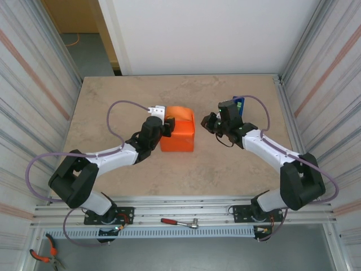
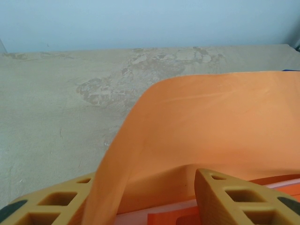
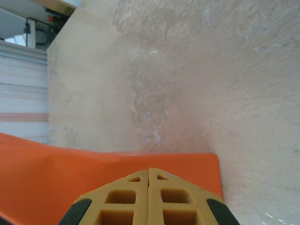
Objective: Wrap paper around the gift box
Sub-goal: Fold the seventh fold of the wrapping paper on the gift box.
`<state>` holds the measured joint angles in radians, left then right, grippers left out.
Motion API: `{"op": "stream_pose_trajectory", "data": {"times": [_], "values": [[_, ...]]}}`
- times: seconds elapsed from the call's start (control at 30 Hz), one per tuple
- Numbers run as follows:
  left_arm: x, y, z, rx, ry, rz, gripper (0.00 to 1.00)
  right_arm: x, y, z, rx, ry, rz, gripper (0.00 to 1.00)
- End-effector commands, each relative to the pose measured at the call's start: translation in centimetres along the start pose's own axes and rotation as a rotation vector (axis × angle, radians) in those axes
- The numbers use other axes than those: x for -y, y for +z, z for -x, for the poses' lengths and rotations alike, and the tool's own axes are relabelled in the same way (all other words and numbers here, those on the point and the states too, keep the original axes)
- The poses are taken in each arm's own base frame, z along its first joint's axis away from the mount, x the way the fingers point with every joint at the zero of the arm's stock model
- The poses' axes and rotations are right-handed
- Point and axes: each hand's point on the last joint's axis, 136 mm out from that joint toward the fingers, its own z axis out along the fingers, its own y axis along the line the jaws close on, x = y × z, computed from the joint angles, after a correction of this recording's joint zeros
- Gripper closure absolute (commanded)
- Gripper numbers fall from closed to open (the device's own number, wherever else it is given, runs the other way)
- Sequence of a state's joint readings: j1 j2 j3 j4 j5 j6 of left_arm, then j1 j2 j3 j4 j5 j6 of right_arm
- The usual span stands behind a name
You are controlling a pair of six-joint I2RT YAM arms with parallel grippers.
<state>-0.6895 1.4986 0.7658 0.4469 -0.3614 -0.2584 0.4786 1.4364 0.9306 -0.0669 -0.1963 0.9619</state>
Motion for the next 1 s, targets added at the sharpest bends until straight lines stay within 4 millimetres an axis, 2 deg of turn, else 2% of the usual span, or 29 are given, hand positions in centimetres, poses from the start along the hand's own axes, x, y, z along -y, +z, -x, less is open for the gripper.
{"op": "stream_pose_trajectory", "data": {"times": [0.0, 0.4, 0.6, 0.97], "values": [[-0.3, 0.5, -2.1, -0.065, 0.056, 0.028, 0.47, -3.1, 0.3, 0.9, 0.016, 0.004, 0.082, 1.00], [-0.2, 0.5, -2.2, -0.067, 0.057, 0.028, 0.48, -5.0, 1.5, -0.3, -0.024, -0.026, 0.121, 1.00], [-0.2, 0.4, -2.2, -0.067, 0.056, 0.029, 0.48, -5.2, 2.3, -1.4, -0.064, -0.019, 0.136, 1.00], [-0.4, 0.3, -2.3, -0.068, 0.055, 0.033, 0.48, -5.6, 2.1, -2.3, -0.071, -0.091, 0.110, 1.00]]}}
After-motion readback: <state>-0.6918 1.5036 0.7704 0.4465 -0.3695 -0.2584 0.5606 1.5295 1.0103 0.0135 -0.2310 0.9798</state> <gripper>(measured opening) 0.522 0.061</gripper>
